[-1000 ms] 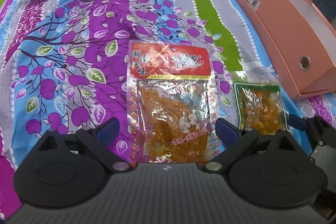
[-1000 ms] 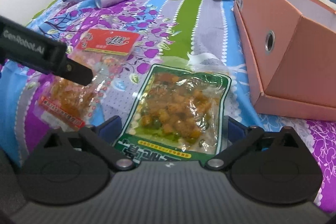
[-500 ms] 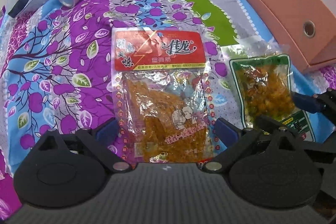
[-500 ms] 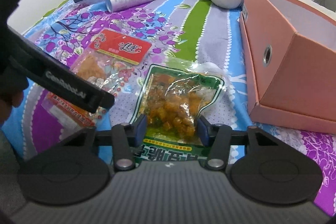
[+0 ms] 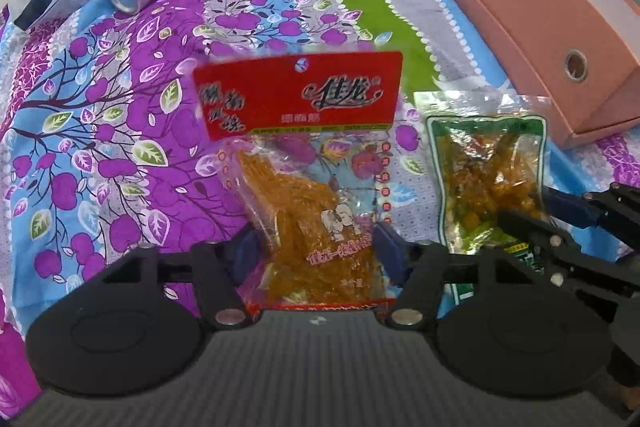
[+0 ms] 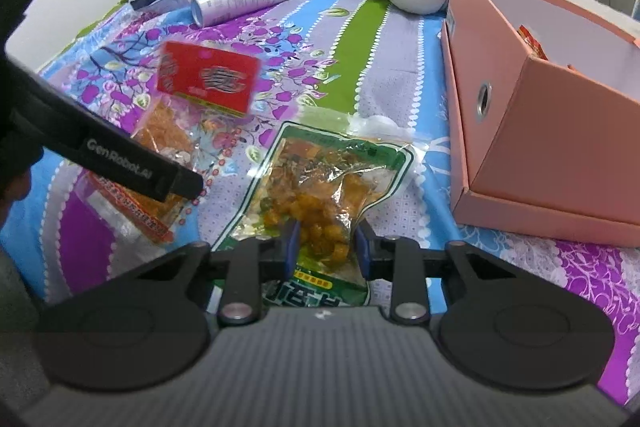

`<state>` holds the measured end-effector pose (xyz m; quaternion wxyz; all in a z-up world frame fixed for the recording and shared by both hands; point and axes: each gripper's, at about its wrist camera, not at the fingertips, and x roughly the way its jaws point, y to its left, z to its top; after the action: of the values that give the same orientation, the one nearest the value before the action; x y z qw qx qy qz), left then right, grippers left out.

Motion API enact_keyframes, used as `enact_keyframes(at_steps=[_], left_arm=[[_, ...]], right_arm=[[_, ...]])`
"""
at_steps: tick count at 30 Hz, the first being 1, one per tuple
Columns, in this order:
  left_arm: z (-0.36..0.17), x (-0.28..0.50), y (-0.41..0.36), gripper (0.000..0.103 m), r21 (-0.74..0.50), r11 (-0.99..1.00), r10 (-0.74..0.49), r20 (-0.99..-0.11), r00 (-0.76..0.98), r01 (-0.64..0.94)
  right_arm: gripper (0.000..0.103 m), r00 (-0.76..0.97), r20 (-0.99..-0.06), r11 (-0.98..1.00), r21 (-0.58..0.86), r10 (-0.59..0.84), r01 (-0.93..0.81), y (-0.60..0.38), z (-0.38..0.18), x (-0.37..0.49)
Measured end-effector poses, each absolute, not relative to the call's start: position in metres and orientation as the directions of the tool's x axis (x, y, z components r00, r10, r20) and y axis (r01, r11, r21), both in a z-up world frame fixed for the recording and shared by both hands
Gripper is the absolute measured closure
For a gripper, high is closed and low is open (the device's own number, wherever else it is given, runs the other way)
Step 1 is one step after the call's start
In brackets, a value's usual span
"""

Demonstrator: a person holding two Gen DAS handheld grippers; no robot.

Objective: Organize snacks
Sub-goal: 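Carry both bags over the pink box with the left and right tools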

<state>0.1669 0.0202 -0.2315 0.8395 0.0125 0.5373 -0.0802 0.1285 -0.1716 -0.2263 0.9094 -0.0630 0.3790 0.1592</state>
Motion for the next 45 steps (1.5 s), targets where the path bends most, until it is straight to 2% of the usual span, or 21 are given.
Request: enact_keyframes(at_steps=[4,6,11,30,45], left_arm=[[-0.227,0.164,0.020,0.051,-0.075,0.987,-0.128,-0.900,0.417,0.139],[-0.224,0.163,0.022,0.059,-0.078,0.988,-0.127,-0.897,0.424,0.131],[-0.215,0.158,0.029,0.064,-0.112,0.988,-0.148,-0.890,0.432,0.109],[-0.143,0.136,0.035,0.065,-0.211,0.973,-0.226,-0.816,0.532,0.090],[-0.082,0.129,0.001,0.065,-0.294,0.932,-0.361,-0.715,0.599,0.212]], right_arm=[[0.081,0.668,-0.703,0.944,0.016,0.246,-0.331,-0.174,-0.222,0.129],[0.083,0.671,-0.701,0.944,0.015,0.244,-0.328,-0.174,-0.221,0.127],[0.086,0.686,-0.686,0.947,0.011,0.241,-0.321,-0.174,-0.213,0.123],[0.088,0.752,-0.620,0.959,0.005,0.225,-0.282,-0.182,-0.157,0.106],[0.088,0.843,-0.517,0.983,-0.019,0.145,-0.181,-0.207,-0.097,0.082]])
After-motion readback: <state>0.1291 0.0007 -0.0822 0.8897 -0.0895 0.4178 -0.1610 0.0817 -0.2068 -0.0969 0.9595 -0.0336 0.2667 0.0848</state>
